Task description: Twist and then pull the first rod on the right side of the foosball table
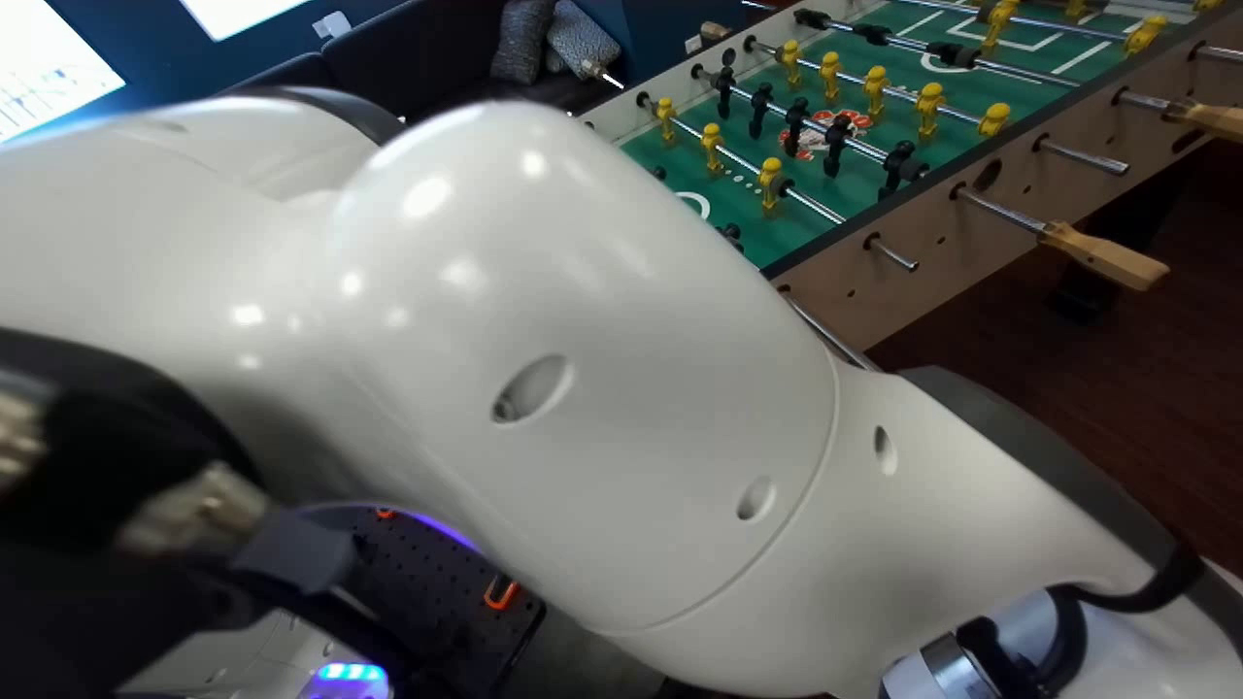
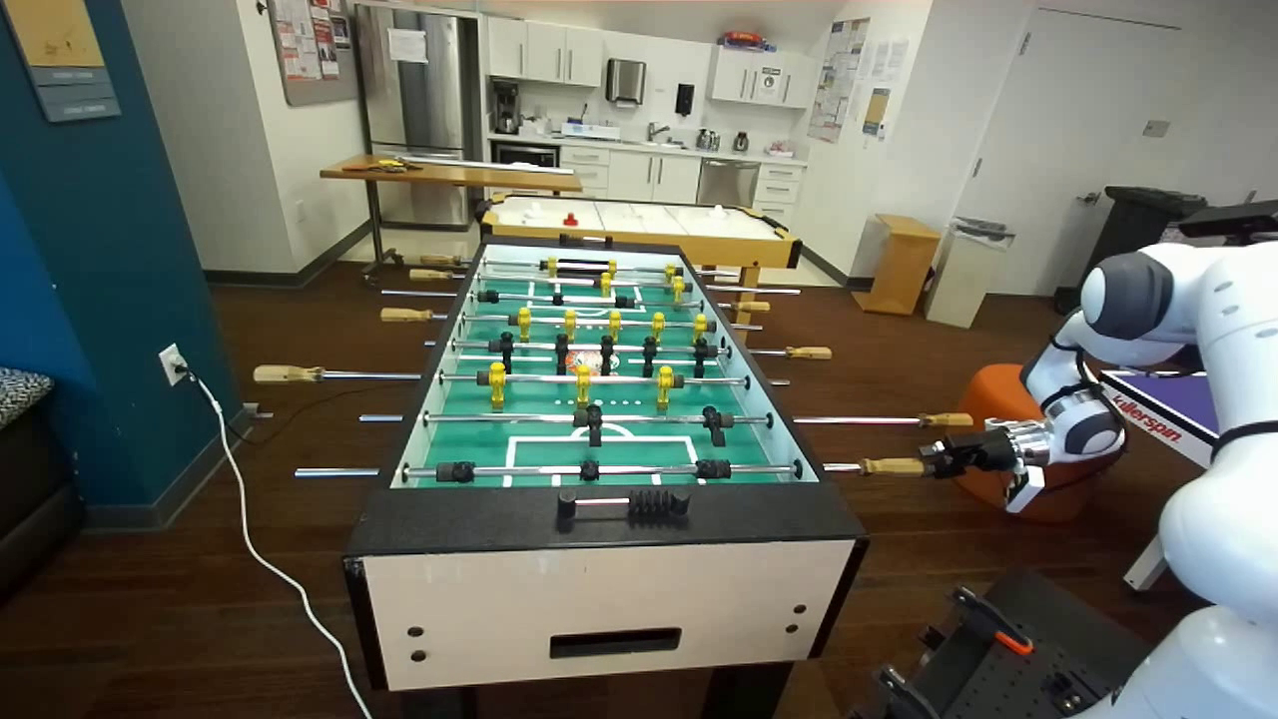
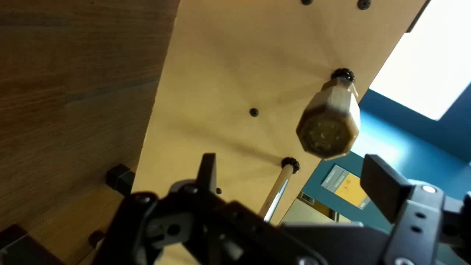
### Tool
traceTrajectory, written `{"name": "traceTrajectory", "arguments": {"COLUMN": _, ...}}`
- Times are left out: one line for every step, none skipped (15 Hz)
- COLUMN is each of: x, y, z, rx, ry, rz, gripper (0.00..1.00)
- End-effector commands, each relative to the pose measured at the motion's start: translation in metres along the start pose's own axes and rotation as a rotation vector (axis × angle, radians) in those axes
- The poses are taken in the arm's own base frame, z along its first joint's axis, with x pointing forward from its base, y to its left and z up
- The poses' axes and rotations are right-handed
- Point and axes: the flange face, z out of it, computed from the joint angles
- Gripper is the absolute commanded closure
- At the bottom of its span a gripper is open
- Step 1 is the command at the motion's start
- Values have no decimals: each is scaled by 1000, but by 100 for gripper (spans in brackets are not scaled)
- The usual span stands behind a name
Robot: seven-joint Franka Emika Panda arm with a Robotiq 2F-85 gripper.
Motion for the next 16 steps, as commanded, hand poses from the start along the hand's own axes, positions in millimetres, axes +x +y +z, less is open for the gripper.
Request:
{"name": "traceTrajectory", "arguments": {"x": -4, "y": -40, "z": -12, "rx": -185, "ry": 11, "rz": -49, "gripper": 0}}
{"name": "traceTrajectory", "arguments": {"x": -5, "y": -49, "z": -16, "rx": -231, "ry": 15, "rz": -46, "gripper": 0}}
{"name": "traceTrajectory", "arguments": {"x": -7, "y": -58, "z": -17, "rx": -268, "ry": 36, "rz": -36, "gripper": 0}}
{"name": "traceTrajectory", "arguments": {"x": -8, "y": -68, "z": -18, "rx": -290, "ry": 43, "rz": -20, "gripper": 0}}
{"name": "traceTrajectory", "arguments": {"x": -8, "y": -79, "z": -19, "rx": -314, "ry": 50, "rz": -2, "gripper": 0}}
{"name": "traceTrajectory", "arguments": {"x": -9, "y": -90, "z": -20, "rx": -335, "ry": 71, "rz": 20, "gripper": 0}}
{"name": "traceTrajectory", "arguments": {"x": -9, "y": -100, "z": -22, "rx": -357, "ry": 87, "rz": 40, "gripper": 0}}
{"name": "traceTrajectory", "arguments": {"x": -9, "y": -112, "z": -24, "rx": -380, "ry": 98, "rz": 62, "gripper": 0}}
{"name": "traceTrajectory", "arguments": {"x": -9, "y": -123, "z": -25, "rx": -393, "ry": 103, "rz": 77, "gripper": 0}}
{"name": "traceTrajectory", "arguments": {"x": -8, "y": -134, "z": -28, "rx": -410, "ry": 109, "rz": 95, "gripper": 0}}
{"name": "traceTrajectory", "arguments": {"x": -6, "y": -146, "z": -31, "rx": -422, "ry": 106, "rz": 114, "gripper": 0}}
{"name": "traceTrajectory", "arguments": {"x": -4, "y": -158, "z": -32, "rx": -445, "ry": 103, "rz": 133, "gripper": 0}}
{"name": "traceTrajectory", "arguments": {"x": -1, "y": -167, "z": -33, "rx": -463, "ry": 97, "rz": 153, "gripper": 0}}
{"name": "traceTrajectory", "arguments": {"x": 2, "y": -177, "z": -33, "rx": -482, "ry": 79, "rz": 181, "gripper": 0}}
{"name": "traceTrajectory", "arguments": {"x": 6, "y": -186, "z": -30, "rx": -495, "ry": 65, "rz": 212, "gripper": 0}}
{"name": "traceTrajectory", "arguments": {"x": 10, "y": -195, "z": -28, "rx": -512, "ry": 58, "rz": 241, "gripper": 0}}
